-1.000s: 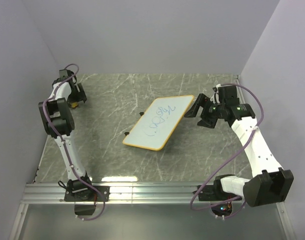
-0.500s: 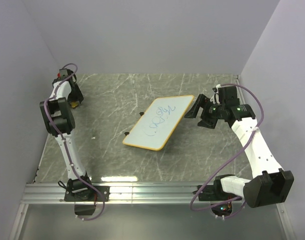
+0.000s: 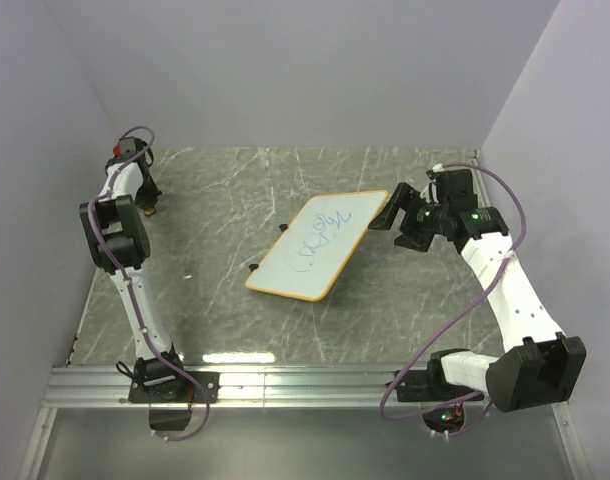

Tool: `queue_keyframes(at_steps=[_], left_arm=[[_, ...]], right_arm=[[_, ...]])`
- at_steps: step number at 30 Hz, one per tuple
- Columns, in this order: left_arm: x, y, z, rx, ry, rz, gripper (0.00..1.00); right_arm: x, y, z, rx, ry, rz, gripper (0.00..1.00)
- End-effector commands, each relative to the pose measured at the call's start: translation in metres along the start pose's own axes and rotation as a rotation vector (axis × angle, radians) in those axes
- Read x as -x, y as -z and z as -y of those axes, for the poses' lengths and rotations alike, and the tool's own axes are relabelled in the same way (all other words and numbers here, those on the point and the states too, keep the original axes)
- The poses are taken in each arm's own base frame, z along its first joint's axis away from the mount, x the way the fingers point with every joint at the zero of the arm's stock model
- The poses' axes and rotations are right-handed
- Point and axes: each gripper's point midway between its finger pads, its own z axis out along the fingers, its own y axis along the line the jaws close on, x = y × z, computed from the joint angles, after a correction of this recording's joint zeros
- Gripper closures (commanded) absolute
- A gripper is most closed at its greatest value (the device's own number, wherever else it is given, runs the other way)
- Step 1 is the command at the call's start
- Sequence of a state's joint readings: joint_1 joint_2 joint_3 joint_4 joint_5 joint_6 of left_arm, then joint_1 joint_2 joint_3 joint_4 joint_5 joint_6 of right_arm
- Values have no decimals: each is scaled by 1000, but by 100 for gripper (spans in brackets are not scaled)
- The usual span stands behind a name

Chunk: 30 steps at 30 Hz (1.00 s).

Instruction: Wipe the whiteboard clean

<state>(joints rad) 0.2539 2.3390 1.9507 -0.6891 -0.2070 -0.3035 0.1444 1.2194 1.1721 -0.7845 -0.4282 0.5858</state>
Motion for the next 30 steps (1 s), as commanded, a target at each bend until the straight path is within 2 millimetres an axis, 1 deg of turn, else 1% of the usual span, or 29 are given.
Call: queue_keyframes(at_steps=[1,2,3,4,5,6,7,8,9,10,11,12,13,14,16,17,19,20,21,22,23,24,25,26,27,28,29,30], left_arm=[[-31,4,3,-24,33,-95,100],[-33,15,10,-60,50,-93,100],[-28,20,18,-95,60,-64,100],[-31,27,30,-138,56,-61,100],[-36,31,38,-167,62,-65,100],[-31,47,50,-234,70,-49,100],[-32,56,65,-274,62,-45,100],[-30,69,77,-307,72,-35,100],[-32,79,88,-350,64,-38,100],[-37,91,108,-382,36,-31,100],[-35,106,116,-401,31,-8,100],[-36,117,125,-421,20,1,100],[-43,129,140,-450,-2,4,100],[-39,146,147,-479,3,27,100],[-46,169,165,-536,-17,32,100],[-45,183,168,-560,-13,44,100],[-50,201,177,-600,-37,40,100],[-51,213,179,-629,-49,50,100],[-54,221,183,-665,-70,46,100],[-62,229,189,-707,-119,38,100],[-70,248,197,-793,-159,26,100],[-74,258,201,-828,-194,34,100],[-89,266,207,-862,-262,30,100],[-95,286,210,-923,-298,37,100],[-103,297,212,-969,-330,29,100],[-118,304,216,-1006,-374,12,100],[-126,325,217,-1078,-399,7,100],[-138,335,221,-1117,-425,-4,100]], right_arm=[[27,8,-20,46,43,109,10],[29,9,-22,50,48,117,10],[34,9,-25,59,50,131,10],[36,9,-27,70,49,140,10],[37,7,-29,80,35,144,10],[41,5,-32,98,33,161,10],[38,-1,-28,97,18,153,10],[38,-5,-27,102,-9,153,10],[41,-10,-29,119,-14,162,10],[37,-17,-24,117,-30,149,11],[35,-22,-25,127,-40,144,15],[37,-28,-26,130,-38,148,16],[35,-32,-25,127,-37,143,17],[32,-35,-30,134,-21,133,18],[30,-42,-32,130,-8,125,21],[23,-46,-38,139,7,109,24],[18,-53,-40,140,15,94,27],[12,-57,-43,142,20,81,31],[8,-61,-44,144,26,70,33],[3,-65,-43,140,30,58,37],[1,-67,-43,134,39,54,41],[-6,-71,-46,136,54,38,46],[-9,-73,-45,132,65,29,56],[-11,-75,-44,126,67,24,60],[-14,-77,-43,121,70,15,65],[-17,-78,-42,116,73,8,74],[-17,-79,-41,111,70,6,78],[-19,-79,-38,98,71,5,81]])
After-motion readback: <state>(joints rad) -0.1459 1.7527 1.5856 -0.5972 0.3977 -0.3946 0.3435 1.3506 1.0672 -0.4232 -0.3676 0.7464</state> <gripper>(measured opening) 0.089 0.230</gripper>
